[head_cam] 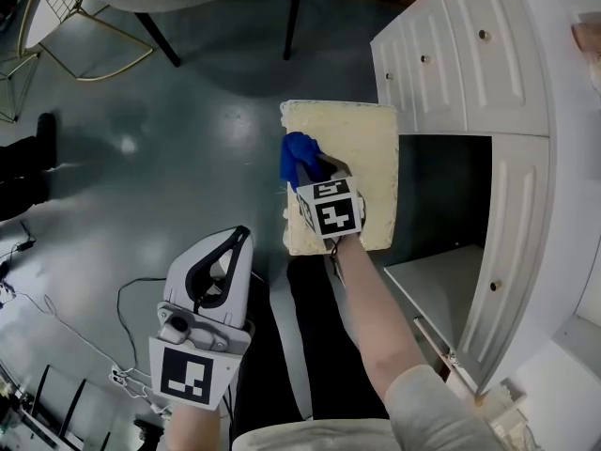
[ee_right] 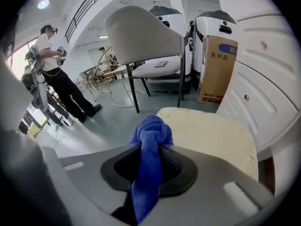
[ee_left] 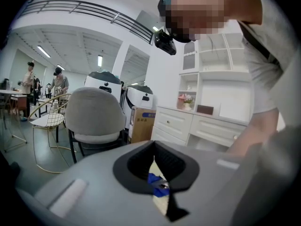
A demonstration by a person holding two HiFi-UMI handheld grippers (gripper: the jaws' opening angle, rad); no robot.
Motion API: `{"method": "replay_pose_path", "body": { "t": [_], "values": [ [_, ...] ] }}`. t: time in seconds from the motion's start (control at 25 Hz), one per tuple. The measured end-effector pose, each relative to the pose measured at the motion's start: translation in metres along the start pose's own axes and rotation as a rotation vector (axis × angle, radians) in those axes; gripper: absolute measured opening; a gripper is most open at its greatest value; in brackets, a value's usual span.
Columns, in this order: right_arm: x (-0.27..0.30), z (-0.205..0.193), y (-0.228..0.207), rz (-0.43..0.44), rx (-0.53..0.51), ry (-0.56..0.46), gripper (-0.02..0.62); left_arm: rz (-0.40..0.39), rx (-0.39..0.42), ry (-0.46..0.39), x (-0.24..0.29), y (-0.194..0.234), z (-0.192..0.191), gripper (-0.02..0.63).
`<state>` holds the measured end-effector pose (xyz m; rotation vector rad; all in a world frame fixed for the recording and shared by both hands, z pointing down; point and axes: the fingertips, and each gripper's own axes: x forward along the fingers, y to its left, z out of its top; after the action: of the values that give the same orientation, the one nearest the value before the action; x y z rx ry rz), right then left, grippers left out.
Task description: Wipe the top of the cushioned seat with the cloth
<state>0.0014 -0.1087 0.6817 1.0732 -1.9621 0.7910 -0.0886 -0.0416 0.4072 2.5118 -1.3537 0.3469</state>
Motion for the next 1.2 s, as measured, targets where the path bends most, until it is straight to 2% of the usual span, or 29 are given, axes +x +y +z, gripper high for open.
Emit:
{"method": "replay_pose_path", "body": {
  "t": [0.24,0.6,0.92,1.2],
  "values": [
    [-0.003,-0.004,0.002,0.007,0.013,0.006,0.08,-0.009,0.004,-0.003,-0.007,0.002,0.0,0.0],
    [-0.017,-0.034,0.017,0.026,0.022,0.005,0.079,-0.033,0.013,0.003,-0.008,-0.006,0.0,0.0],
    [-0.02,-0.038,0.012,0.042,-0.042,0.014,0.08,-0.029,0.013,0.014,0.006,-0.015,-0.002,0.0],
    [-0.029,-0.046,-0.007,0.067,-0.045,0.006,0.08,-0.023,0.085,-0.01,0.027,-0.03,0.0,-0.002]
  ]
}}
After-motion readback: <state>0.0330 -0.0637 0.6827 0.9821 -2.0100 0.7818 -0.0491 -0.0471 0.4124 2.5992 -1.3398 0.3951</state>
